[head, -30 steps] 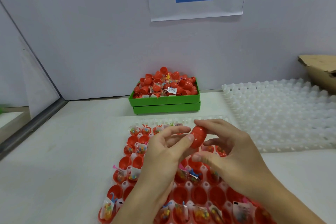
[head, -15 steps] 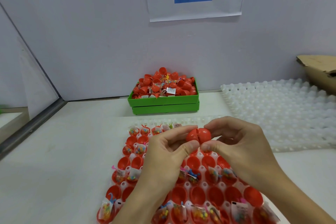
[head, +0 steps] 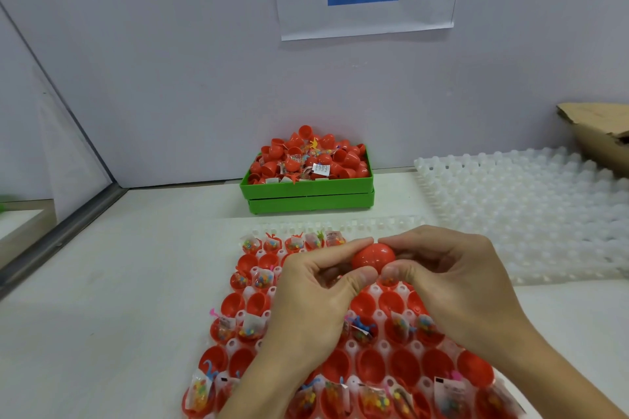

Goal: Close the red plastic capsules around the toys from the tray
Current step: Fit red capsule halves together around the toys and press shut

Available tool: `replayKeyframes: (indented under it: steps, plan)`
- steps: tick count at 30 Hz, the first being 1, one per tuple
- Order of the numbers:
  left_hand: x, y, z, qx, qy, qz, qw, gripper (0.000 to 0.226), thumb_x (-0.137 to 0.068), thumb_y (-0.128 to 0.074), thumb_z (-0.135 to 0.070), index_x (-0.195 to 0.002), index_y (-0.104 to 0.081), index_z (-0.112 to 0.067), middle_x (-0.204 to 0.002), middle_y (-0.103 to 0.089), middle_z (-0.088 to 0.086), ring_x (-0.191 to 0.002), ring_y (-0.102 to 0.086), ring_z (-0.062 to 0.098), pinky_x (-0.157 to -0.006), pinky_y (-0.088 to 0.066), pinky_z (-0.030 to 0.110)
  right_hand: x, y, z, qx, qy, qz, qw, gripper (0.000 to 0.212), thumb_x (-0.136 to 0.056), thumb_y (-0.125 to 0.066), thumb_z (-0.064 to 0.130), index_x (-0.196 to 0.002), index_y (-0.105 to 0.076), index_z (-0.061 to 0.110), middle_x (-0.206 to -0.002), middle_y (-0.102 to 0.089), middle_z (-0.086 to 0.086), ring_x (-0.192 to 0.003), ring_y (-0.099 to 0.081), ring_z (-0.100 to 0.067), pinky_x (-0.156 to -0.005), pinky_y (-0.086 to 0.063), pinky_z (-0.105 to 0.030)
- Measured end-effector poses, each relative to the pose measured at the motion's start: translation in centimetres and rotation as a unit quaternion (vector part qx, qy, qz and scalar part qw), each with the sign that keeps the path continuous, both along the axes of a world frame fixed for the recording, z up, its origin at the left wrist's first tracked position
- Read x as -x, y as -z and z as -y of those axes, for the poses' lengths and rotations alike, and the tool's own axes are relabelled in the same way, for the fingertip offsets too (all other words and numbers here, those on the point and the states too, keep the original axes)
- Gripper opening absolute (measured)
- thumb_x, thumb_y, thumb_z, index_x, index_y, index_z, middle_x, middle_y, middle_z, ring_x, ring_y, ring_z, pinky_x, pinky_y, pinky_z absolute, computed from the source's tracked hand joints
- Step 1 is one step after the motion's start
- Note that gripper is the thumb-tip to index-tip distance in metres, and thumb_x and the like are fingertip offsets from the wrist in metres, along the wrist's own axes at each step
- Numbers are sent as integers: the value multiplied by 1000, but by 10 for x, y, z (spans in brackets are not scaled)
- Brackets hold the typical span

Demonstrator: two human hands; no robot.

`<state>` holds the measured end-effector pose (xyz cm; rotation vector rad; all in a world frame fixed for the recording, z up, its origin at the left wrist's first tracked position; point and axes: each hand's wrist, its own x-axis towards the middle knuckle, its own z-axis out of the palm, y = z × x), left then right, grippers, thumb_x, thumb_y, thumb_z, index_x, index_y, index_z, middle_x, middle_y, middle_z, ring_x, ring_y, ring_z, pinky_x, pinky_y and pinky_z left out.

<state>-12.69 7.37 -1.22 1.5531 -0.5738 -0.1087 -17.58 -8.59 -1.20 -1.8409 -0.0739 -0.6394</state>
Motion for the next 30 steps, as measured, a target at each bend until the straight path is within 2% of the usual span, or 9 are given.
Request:
replayKeyframes:
  steps: [3,10,14,17,20,22,25,28,30]
  plan:
    - [1,0,1,-8,-20,-4,1000,34,-80,-73,2,-101,-75,-25,-94,-77,-10,-91,-73,7,-79,-55,15,-1,1,0,30,8,3,1000,32,-72,-81,-5,-88,-81,23,-80,-76,9,-78,-73,-14,-73,-59,-35]
    - [2,-2,3,-23,-53,1,998,41,-78,-72,8,-93,-76,-30,-89,-77,-12,-87,-72,5,-77,-55,14,1,2,-4,82,24,13,996,30,-73,-80,-4,-86,-82,23,-75,-72,16,-70,-69,-6,-61,-50,-13]
    - [3,-3,2,-43,-71,35,996,48,-78,-71,11,-92,-75,-34,-86,-77,-10,-87,-71,4,-79,-54,16,1,5,-10,92,38,24,995,30,-75,-77,-9,-87,-82,18,-75,-73,13,-71,-69,-6,-61,-54,-21]
    - [1,-2,1,-55,-89,57,993,46,-78,-72,8,-94,-75,-35,-87,-76,-12,-88,-70,-1,-80,-54,14,2,5,-13,81,33,13,996,30,-81,-74,-4,-99,-79,19,-83,-74,15,-79,-70,-4,-68,-55,-21]
    - [1,-1,0,-90,-131,145,977,37,-78,-75,4,-102,-78,-23,-87,-74,-13,-90,-65,-8,-75,-50,8,5,2,-18,42,-8,4,999,26,-87,-73,10,-102,-77,31,-89,-75,15,-83,-71,-2,-74,-56,-20]
    - [0,0,0,-123,-150,234,953,33,-77,-75,-3,-105,-77,-19,-85,-72,-10,-85,-64,-3,-71,-49,9,7,0,-25,6,-39,-6,999,23,-83,-77,15,-92,-75,36,-88,-76,15,-83,-73,-2,-75,-55,-15]
    - [-2,5,2,-176,-156,358,903,33,-71,-80,-5,-103,-77,-12,-74,-65,-1,-70,-54,6,-65,-43,10,4,2,-29,-23,-27,-38,999,24,-74,-83,19,-87,-75,37,-82,-77,11,-80,-74,-6,-74,-57,-18]
    - [-1,9,4,-204,-159,415,872,33,-70,-75,-7,-103,-75,-5,-74,-63,2,-70,-50,5,-66,-40,4,2,5,-28,-60,-3,-57,997,29,-72,-83,13,-74,-74,41,-77,-76,16,-77,-73,0,-66,-54,-11]
    - [1,7,4,-205,-147,413,875,35,-70,-76,-13,-105,-75,-6,-79,-64,1,-73,-52,4,-69,-45,10,2,3,-27,-93,-22,-64,993,35,-77,-79,7,-73,-76,41,-77,-76,13,-77,-73,-2,-67,-55,-13]
